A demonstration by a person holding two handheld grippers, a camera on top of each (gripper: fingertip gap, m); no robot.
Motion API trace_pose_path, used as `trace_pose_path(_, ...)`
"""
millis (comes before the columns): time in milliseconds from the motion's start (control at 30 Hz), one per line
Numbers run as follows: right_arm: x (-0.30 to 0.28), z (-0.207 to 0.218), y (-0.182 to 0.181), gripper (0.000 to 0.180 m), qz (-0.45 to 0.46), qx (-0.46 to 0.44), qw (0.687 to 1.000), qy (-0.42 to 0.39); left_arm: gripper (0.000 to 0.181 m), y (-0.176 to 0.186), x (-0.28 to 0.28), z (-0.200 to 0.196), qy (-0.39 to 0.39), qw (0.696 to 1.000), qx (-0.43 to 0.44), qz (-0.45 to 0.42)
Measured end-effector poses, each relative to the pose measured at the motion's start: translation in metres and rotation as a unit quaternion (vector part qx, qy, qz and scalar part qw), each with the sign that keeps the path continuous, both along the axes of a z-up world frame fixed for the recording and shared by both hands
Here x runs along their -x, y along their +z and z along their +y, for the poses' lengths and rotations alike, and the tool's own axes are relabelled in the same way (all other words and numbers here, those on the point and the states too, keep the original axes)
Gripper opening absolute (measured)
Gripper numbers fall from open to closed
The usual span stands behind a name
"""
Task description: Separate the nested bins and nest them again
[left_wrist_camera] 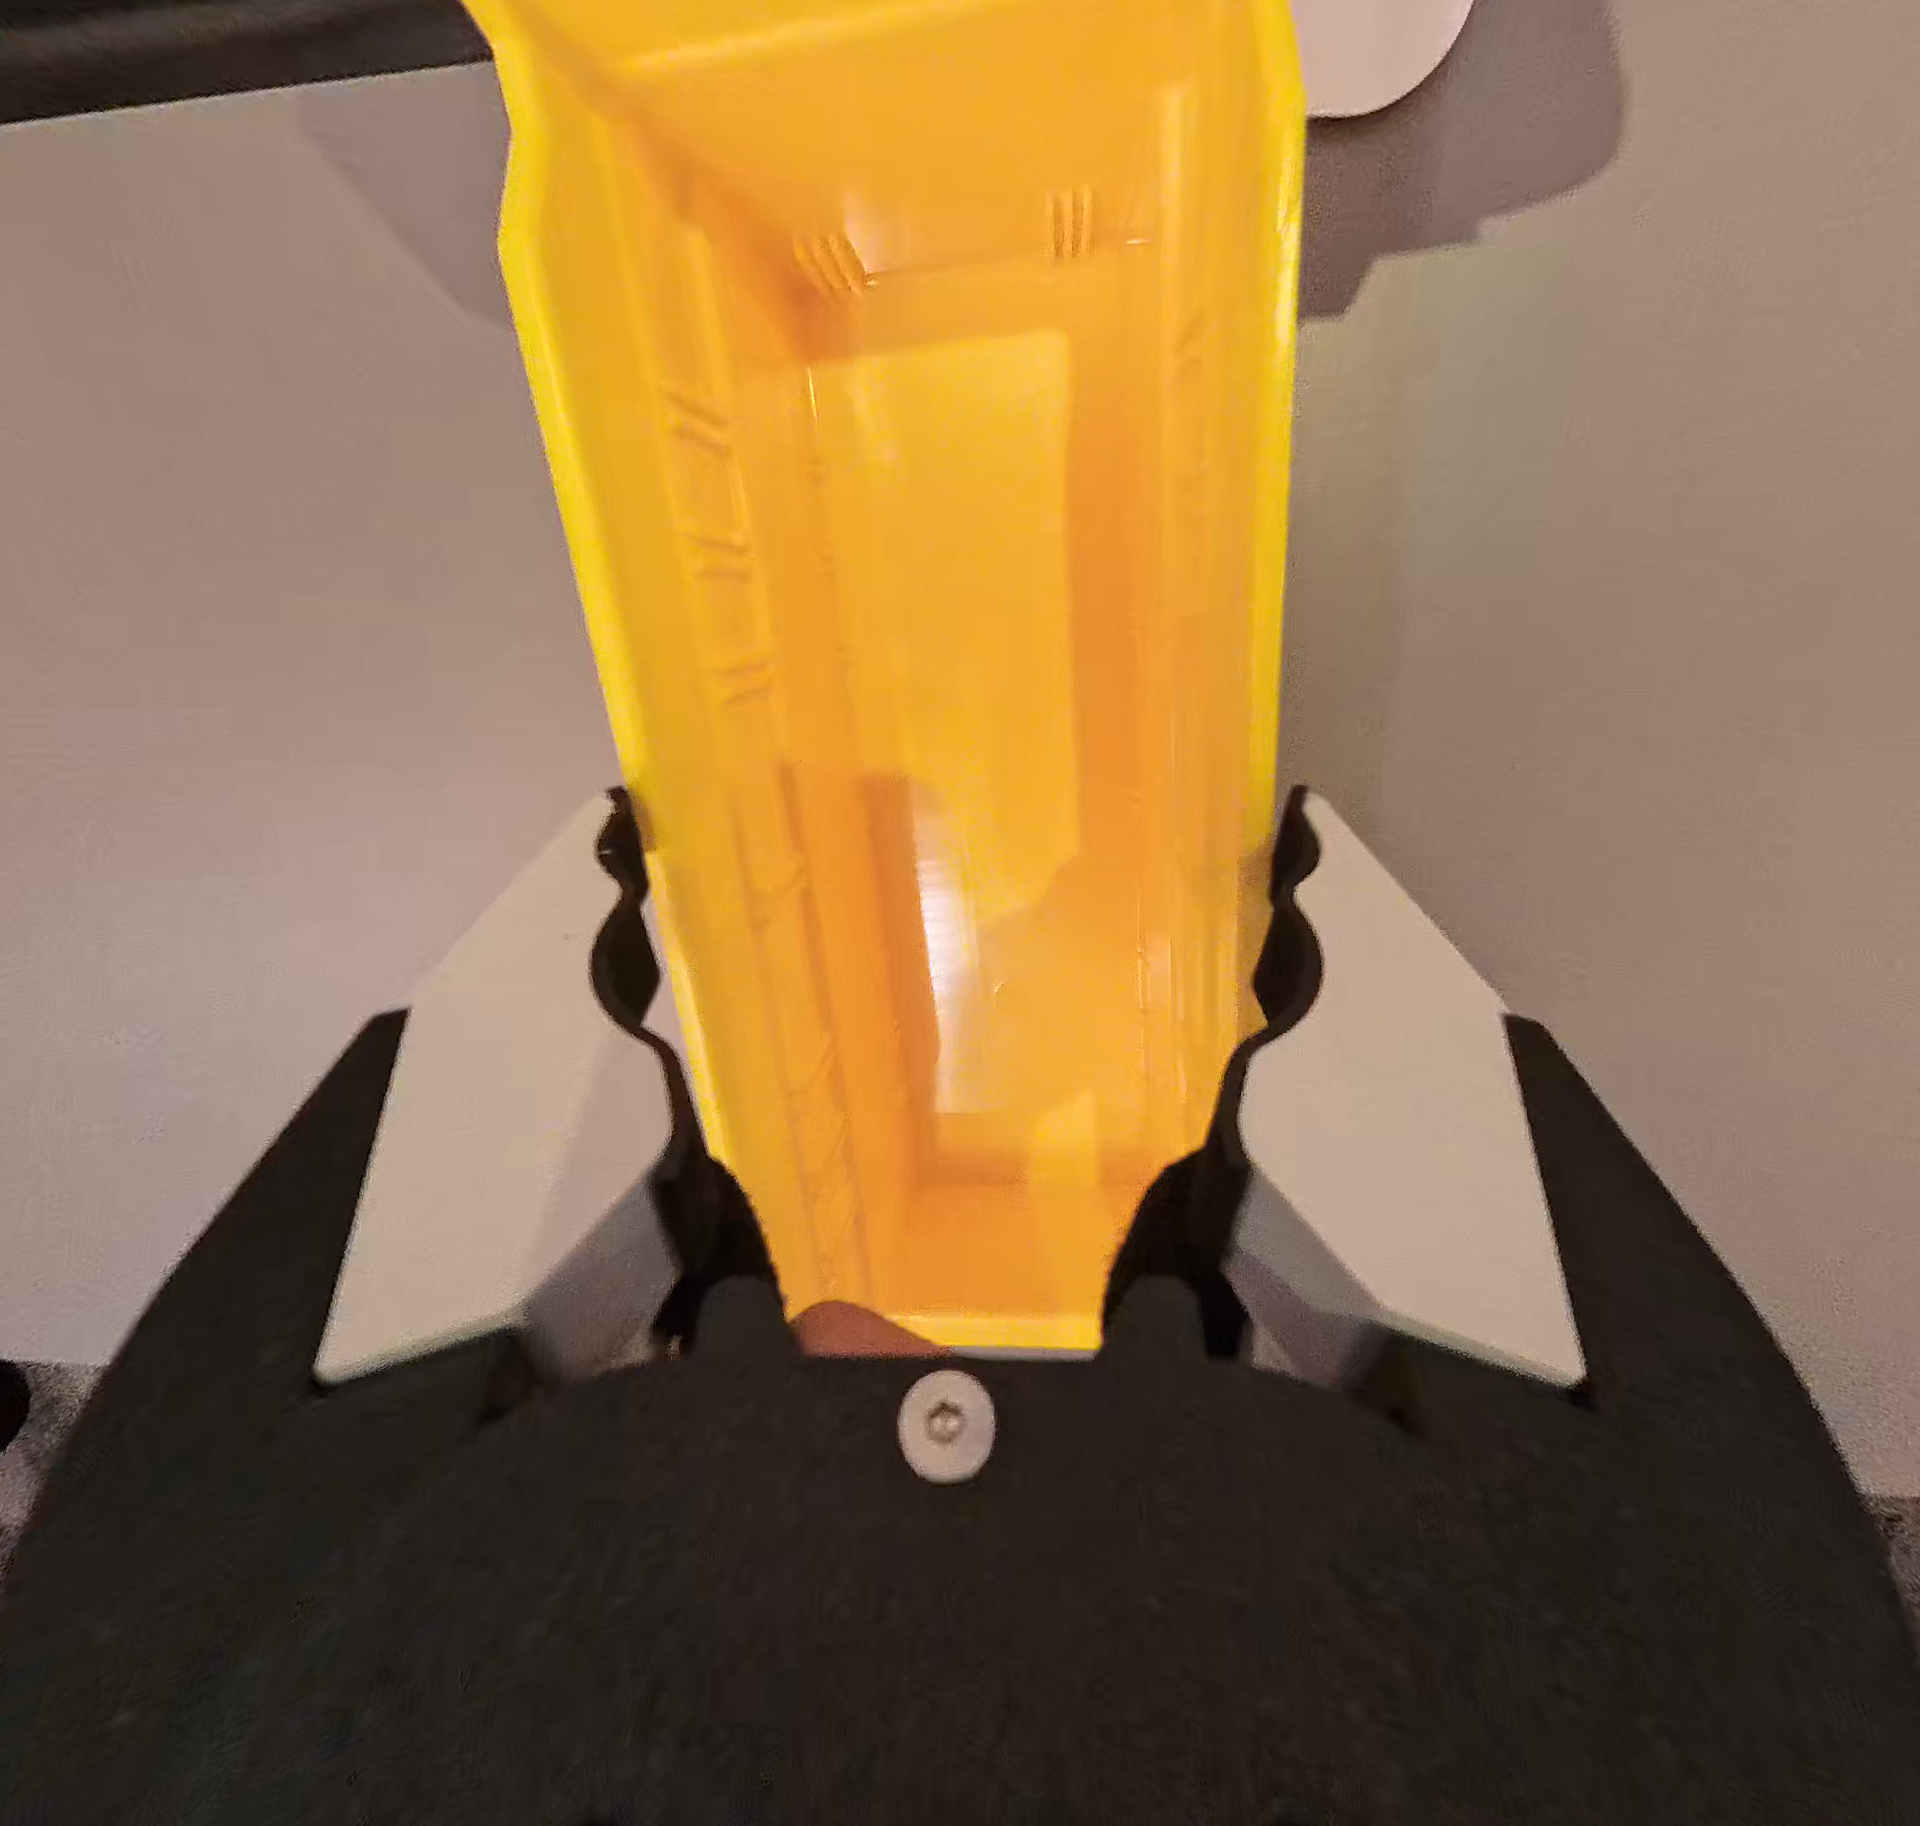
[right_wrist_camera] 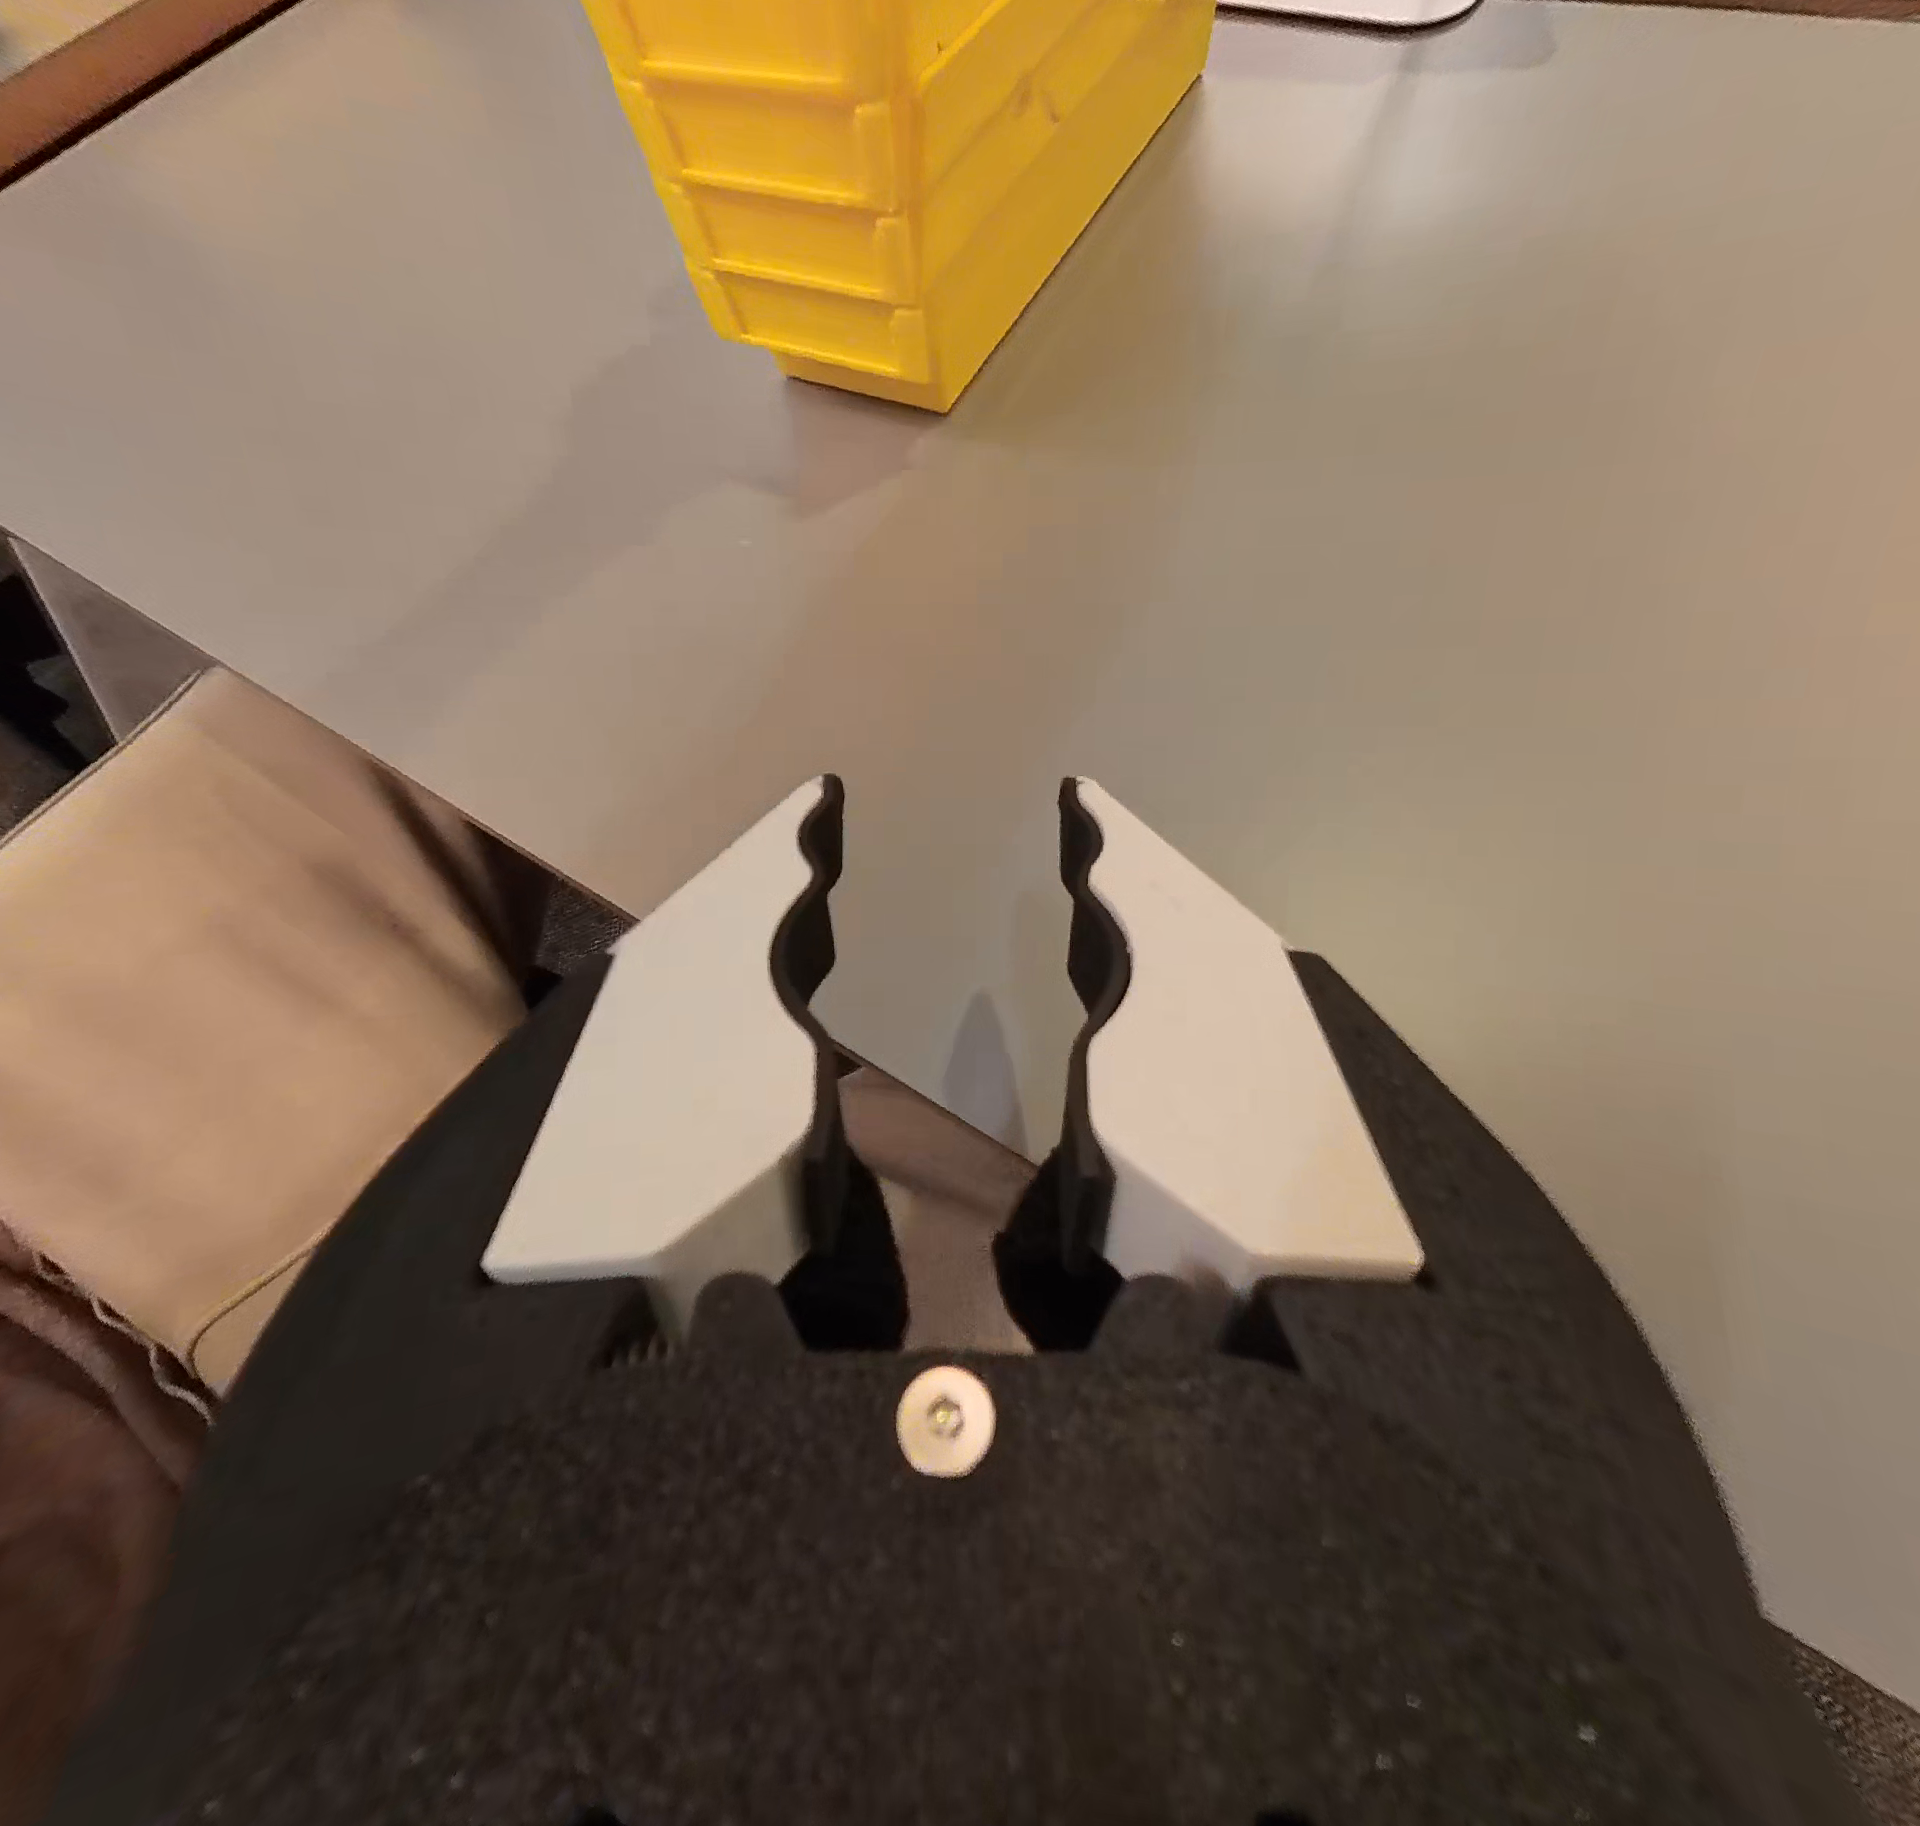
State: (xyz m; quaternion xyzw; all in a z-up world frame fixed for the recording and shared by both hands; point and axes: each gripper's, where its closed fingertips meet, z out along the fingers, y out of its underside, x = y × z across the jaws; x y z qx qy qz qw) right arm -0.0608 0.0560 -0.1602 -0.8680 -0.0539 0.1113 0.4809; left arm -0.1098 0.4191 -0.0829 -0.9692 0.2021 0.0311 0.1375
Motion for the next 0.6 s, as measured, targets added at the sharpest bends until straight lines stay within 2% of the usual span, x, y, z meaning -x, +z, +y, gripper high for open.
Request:
trace_pose_path(67,0.0,0.0,0.001,0.041,0.007,0.001,1.0,0.0,0.106,0.002,0.001,-0.002,-0.007,1.0,0.014,0.012)
trace_pose_path(167,0.004,0.001,0.002,0.041,0.014,0.003,1.0,0.007,0.1,0.003,0.001,-0.005,-0.017,0.999,0.034,0.022)
trace_pose_path(400,0.012,0.003,-0.002,0.041,0.004,0.009,1.0,0.018,0.095,0.009,0.003,-0.009,-0.031,0.998,0.051,0.025)
trace_pose_path(600,0.012,0.003,-0.005,0.041,0.001,0.014,1.0,0.02,0.097,0.027,0.005,-0.009,-0.04,0.998,0.045,0.027)
